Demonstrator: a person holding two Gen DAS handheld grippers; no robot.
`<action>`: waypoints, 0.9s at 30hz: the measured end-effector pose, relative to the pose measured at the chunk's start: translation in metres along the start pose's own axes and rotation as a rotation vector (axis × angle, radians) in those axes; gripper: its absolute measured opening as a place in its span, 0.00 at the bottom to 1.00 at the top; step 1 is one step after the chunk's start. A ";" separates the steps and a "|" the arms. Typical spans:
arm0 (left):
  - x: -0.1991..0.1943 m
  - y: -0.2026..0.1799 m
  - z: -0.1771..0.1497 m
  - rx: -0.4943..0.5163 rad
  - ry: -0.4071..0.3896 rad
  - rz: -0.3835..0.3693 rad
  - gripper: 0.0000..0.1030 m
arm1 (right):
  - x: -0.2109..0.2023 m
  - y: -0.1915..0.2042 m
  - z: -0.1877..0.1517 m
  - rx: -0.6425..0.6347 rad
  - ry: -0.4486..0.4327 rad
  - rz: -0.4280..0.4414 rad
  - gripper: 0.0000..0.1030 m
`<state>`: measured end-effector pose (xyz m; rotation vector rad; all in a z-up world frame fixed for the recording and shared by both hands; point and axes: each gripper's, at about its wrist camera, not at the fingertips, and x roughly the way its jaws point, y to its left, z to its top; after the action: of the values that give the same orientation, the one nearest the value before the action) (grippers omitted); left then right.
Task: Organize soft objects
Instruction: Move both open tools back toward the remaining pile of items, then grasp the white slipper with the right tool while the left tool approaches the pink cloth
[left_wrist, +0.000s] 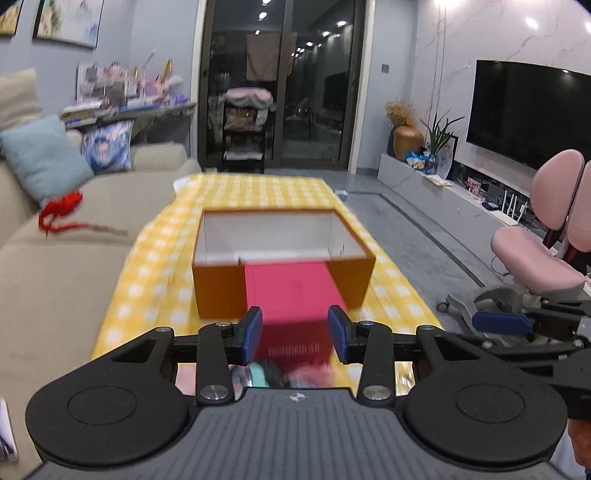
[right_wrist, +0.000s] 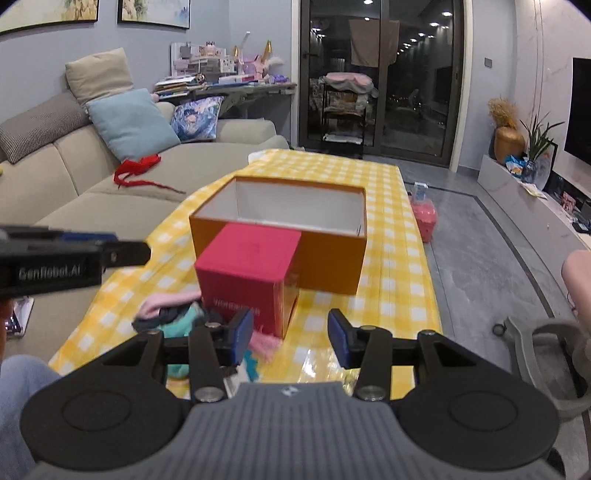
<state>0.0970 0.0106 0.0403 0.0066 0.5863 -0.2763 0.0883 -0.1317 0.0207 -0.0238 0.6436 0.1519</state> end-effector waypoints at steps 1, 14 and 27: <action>0.000 0.001 -0.008 -0.004 0.011 -0.003 0.44 | 0.001 0.003 -0.005 0.001 0.004 0.000 0.43; 0.026 0.017 -0.058 -0.112 0.187 0.033 0.44 | 0.041 0.025 -0.068 -0.034 0.147 -0.010 0.43; 0.050 0.018 -0.074 -0.140 0.210 0.006 0.44 | 0.079 0.032 -0.074 -0.055 0.236 0.014 0.43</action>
<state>0.1011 0.0209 -0.0506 -0.0985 0.8133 -0.2300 0.1014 -0.0947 -0.0850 -0.0913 0.8750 0.1823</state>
